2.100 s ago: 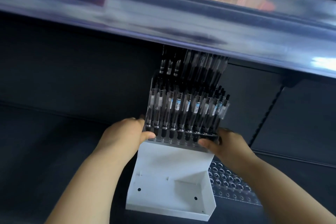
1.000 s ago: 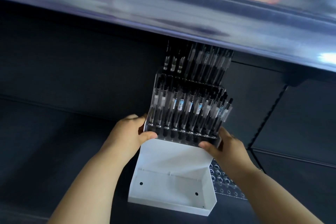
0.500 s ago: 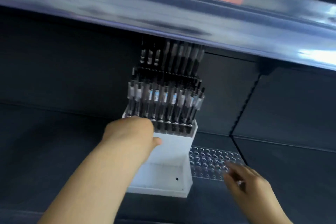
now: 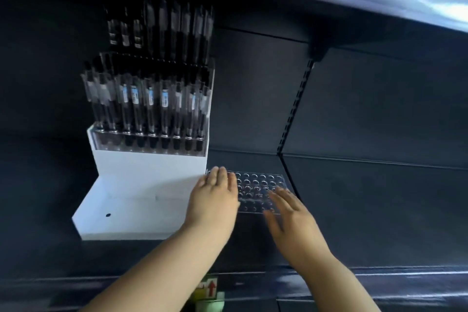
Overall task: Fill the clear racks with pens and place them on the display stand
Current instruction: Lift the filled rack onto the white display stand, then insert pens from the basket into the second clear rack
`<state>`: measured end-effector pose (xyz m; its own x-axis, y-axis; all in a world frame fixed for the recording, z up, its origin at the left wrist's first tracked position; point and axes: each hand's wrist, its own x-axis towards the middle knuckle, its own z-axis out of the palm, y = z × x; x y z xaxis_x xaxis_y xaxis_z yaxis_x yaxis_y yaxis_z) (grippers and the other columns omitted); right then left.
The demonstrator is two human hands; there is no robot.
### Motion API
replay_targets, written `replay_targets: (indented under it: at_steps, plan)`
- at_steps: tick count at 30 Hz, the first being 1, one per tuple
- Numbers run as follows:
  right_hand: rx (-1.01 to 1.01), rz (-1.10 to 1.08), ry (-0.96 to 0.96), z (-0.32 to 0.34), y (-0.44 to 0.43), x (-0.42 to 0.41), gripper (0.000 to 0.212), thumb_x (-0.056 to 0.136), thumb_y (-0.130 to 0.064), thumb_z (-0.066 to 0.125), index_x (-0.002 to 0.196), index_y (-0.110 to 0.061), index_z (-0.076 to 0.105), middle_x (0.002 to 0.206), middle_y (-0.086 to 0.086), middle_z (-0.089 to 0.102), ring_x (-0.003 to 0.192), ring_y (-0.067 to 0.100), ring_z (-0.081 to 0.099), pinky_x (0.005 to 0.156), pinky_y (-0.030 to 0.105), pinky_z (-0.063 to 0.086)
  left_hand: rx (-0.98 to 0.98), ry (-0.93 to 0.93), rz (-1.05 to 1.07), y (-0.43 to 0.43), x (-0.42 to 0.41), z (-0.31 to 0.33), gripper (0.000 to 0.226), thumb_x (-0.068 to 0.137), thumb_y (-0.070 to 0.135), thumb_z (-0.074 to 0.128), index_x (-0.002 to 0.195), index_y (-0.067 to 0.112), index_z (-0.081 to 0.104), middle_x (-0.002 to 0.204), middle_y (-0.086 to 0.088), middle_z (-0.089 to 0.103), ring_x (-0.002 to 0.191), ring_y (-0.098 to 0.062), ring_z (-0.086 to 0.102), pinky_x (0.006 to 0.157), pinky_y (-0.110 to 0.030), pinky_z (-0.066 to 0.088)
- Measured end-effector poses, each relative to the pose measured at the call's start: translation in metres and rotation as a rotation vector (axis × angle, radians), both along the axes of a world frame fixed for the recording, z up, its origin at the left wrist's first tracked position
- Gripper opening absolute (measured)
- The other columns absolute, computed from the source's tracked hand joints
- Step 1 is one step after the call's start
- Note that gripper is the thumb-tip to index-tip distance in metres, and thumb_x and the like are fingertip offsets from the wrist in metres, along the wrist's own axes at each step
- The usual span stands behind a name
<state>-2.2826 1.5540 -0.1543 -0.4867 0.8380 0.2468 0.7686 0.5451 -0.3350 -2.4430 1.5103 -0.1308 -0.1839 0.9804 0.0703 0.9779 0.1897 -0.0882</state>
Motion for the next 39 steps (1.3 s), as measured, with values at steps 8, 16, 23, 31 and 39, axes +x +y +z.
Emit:
replay_targets:
  at_steps: [8,16,23,31,39]
  plan:
    - [-0.05,0.007,-0.194,-0.006,-0.002,-0.009,0.052,0.098,-0.045,0.029,0.147,-0.032,0.017,0.157,-0.01,0.009,0.145,0.01,-0.002,0.114,0.037,-0.009,-0.102,0.135,-0.015,-0.006,0.007,-0.007,0.062,0.1,0.045,0.026,0.149,0.011,0.01,0.156,-0.014,0.015,0.143,-0.029,0.017,0.115,-0.046,-0.008]
    - [-0.179,0.081,-0.171,0.011,-0.045,0.024,0.047,0.099,-0.039,0.035,0.144,-0.031,0.027,0.156,-0.009,0.017,0.144,0.01,0.007,0.115,0.03,0.006,-0.037,0.06,-0.101,-0.059,0.026,0.002,0.056,0.098,0.046,0.032,0.146,0.018,0.026,0.148,-0.005,0.035,0.134,-0.024,0.034,0.117,-0.04,0.003]
    - [-0.225,0.113,-0.195,0.02,-0.064,0.035,0.049,0.097,-0.042,0.037,0.144,-0.03,0.03,0.155,-0.007,0.02,0.143,0.013,0.012,0.113,0.025,0.012,0.07,-0.137,-0.137,-0.103,0.022,-0.016,0.058,0.098,0.044,0.035,0.149,0.025,0.016,0.158,0.002,0.011,0.145,-0.015,0.01,0.117,-0.03,0.006]
    - [-0.196,0.116,-0.159,0.026,-0.078,0.038,0.052,0.096,-0.04,0.044,0.143,-0.022,0.033,0.154,0.001,0.023,0.143,0.017,0.013,0.114,0.027,0.012,0.148,-0.201,-0.169,-0.138,0.008,-0.026,0.057,0.099,0.042,0.032,0.15,0.025,0.013,0.158,0.005,0.008,0.145,-0.01,0.008,0.111,-0.022,-0.005]
    - [-0.117,0.135,0.039,0.001,-0.143,0.038,0.039,0.094,-0.025,0.052,0.13,-0.01,0.053,0.142,0.007,0.043,0.135,0.021,0.031,0.108,0.026,0.022,0.084,-0.27,-0.153,-0.208,0.025,-0.07,0.054,0.097,0.036,0.04,0.148,0.024,0.025,0.156,0.003,0.019,0.144,-0.013,0.016,0.116,-0.025,0.008]
